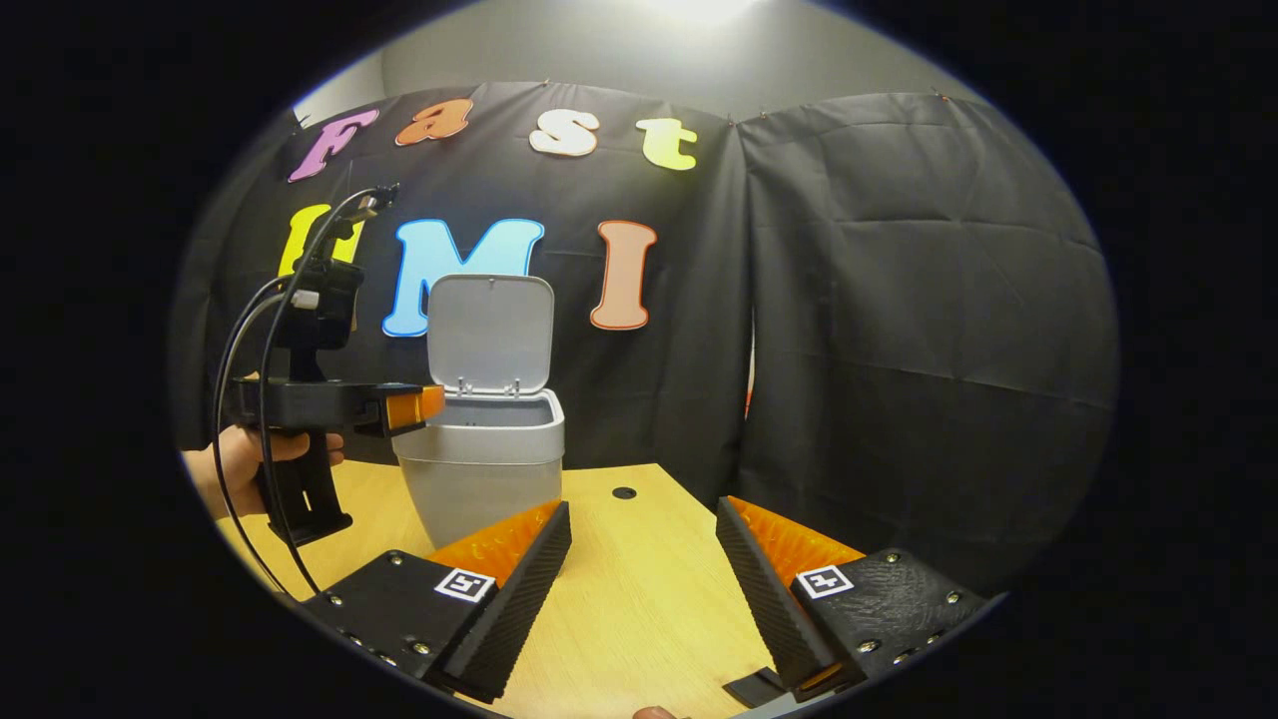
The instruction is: Press the lid of the desktop garbage bin to open it, pick up the crumpled paper on the desktop and throw it into the bin, then pick up the pop can on the desktop and drop it into the bin, and finally close the garbage bin lid.
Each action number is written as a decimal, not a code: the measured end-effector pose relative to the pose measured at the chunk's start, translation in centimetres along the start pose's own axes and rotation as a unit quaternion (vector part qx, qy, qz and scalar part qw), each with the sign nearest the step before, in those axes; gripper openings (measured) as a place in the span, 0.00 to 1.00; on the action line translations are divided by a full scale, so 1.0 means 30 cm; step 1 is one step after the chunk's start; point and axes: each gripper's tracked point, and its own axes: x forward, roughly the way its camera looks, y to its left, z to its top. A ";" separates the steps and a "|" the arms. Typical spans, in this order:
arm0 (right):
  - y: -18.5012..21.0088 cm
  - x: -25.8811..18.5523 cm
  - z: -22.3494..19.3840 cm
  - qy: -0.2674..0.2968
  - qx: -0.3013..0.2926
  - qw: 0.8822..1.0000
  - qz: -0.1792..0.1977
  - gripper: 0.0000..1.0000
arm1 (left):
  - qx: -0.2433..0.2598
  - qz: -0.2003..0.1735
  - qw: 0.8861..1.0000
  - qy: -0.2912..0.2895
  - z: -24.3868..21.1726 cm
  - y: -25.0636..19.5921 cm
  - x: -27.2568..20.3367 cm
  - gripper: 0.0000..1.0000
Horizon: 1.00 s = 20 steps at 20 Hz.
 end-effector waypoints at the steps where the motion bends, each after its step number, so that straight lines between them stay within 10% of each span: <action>1: 0.012 0.001 -0.002 0.000 -0.002 1.000 0.007 0.94 | -0.001 0.005 1.000 -0.001 0.000 0.011 -0.018 0.95; 20: 0.307 -0.041 -0.077 0.028 -0.022 0.986 0.165 0.94 | 0.027 0.101 0.993 -0.057 -0.038 0.232 -0.543 0.93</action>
